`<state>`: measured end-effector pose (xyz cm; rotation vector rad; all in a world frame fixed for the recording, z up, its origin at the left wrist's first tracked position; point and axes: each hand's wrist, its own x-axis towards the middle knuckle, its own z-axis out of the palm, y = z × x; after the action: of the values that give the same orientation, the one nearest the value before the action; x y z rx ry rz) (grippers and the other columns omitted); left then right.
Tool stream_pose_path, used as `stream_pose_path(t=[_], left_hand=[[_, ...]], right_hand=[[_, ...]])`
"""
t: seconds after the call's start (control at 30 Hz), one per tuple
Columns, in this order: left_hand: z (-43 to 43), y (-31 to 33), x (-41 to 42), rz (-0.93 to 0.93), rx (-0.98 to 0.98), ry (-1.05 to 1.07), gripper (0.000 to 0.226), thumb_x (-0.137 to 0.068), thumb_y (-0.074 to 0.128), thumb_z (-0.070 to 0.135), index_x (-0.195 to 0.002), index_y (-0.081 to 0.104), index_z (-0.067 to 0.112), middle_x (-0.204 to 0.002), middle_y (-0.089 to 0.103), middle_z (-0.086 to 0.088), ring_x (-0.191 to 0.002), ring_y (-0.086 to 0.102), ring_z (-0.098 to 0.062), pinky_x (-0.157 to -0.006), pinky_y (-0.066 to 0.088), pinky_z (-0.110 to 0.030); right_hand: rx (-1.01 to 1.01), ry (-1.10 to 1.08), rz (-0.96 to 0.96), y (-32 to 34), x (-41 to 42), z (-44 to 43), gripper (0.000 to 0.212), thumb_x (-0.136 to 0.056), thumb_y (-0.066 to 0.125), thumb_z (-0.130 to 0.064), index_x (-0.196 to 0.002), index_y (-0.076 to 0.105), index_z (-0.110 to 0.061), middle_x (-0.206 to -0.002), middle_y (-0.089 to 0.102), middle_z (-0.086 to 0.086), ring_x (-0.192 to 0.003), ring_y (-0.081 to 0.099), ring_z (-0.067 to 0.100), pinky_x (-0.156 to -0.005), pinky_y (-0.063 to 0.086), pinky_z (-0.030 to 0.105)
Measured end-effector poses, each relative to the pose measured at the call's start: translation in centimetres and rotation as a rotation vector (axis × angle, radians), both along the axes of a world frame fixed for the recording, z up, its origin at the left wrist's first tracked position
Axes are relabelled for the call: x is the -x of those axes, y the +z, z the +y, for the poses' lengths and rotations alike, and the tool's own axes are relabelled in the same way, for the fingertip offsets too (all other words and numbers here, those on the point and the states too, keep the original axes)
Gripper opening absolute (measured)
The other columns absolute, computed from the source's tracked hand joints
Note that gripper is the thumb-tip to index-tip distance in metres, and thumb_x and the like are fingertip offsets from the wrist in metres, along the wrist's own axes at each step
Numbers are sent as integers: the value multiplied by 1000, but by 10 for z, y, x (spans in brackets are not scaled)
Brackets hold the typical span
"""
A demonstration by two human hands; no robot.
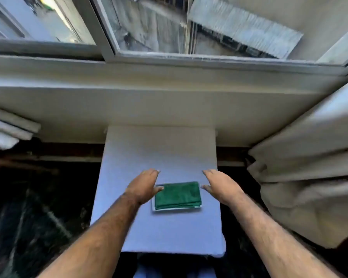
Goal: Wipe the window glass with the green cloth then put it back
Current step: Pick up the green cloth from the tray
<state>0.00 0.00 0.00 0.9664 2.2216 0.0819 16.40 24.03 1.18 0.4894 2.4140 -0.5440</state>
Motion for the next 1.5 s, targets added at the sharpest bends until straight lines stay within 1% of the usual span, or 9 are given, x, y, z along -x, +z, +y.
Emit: stream_pose_path(t=[0.17,0.33,0.53,0.77,0.93,1.07,1.17,1.27,1.5], left_hand=[[-13,-82,-27,-41,65,3,61,-100,65,32,-151,43,9,-157,46,-10,-145,43,-29,-122,35,-36],[-18,-136,-38,127,149,-139,60,-102,59,33,-153,39,9,-155,48,-9,-141,46,-30,-114,43,-43],[-13,-171,-44,305,167,-153,43,-96,62,14,-138,53,12,-132,61,-6,-121,56,-28,-99,45,-45],[-2,-182,-45,258,158,-6,26,-93,70,14,-118,68,17,-115,66,-5,-113,56,-27,-95,46,-43],[-2,-162,-29,28,77,147,24,-92,68,23,-115,70,19,-118,63,-3,-118,53,-26,-101,49,-43],[-12,-131,-20,-200,-46,407,14,-83,68,14,-95,64,20,-97,71,-5,-92,67,-28,-81,60,-43],[-13,-105,-16,-223,-141,513,16,-83,67,7,-91,65,20,-90,72,-5,-81,67,-25,-70,56,-32],[-6,-68,-10,-206,-232,570,20,-82,65,2,-92,69,18,-86,69,1,-79,61,-18,-63,47,-19],[13,31,29,-157,-352,626,20,-83,76,0,-88,74,20,-83,71,7,-81,63,-13,-67,45,-15]], right_hand=[[53,-38,-19,-77,-6,-22,66,-107,60,-25,-167,35,-11,-168,45,9,-156,42,29,-128,42,45],[0,-4,4,-133,-9,-44,63,-109,56,-20,-167,33,-6,-174,35,13,-162,33,30,-130,37,43],[-108,25,41,-171,-10,-53,54,-98,57,5,-150,48,-3,-148,53,14,-134,52,32,-113,51,40],[-171,-45,32,-184,-1,-59,52,-89,55,13,-135,54,-10,-128,63,11,-115,59,33,-95,49,44],[-117,-129,-22,-167,11,-55,40,-93,57,2,-130,64,-11,-128,62,9,-122,57,32,-100,48,44],[-26,-247,-34,-137,12,-48,21,-90,59,-3,-101,58,-22,-103,67,5,-95,59,33,-80,41,36],[-1,-291,-17,-106,17,-42,24,-93,56,-4,-107,58,-23,-110,74,10,-93,63,36,-72,49,38],[-7,-308,23,-62,26,-33,50,-95,53,-3,-134,69,-29,-126,77,7,-114,70,35,-87,61,40],[-138,-220,167,49,51,-13,30,-99,58,-15,-117,78,-26,-110,80,6,-104,71,31,-75,54,34]])
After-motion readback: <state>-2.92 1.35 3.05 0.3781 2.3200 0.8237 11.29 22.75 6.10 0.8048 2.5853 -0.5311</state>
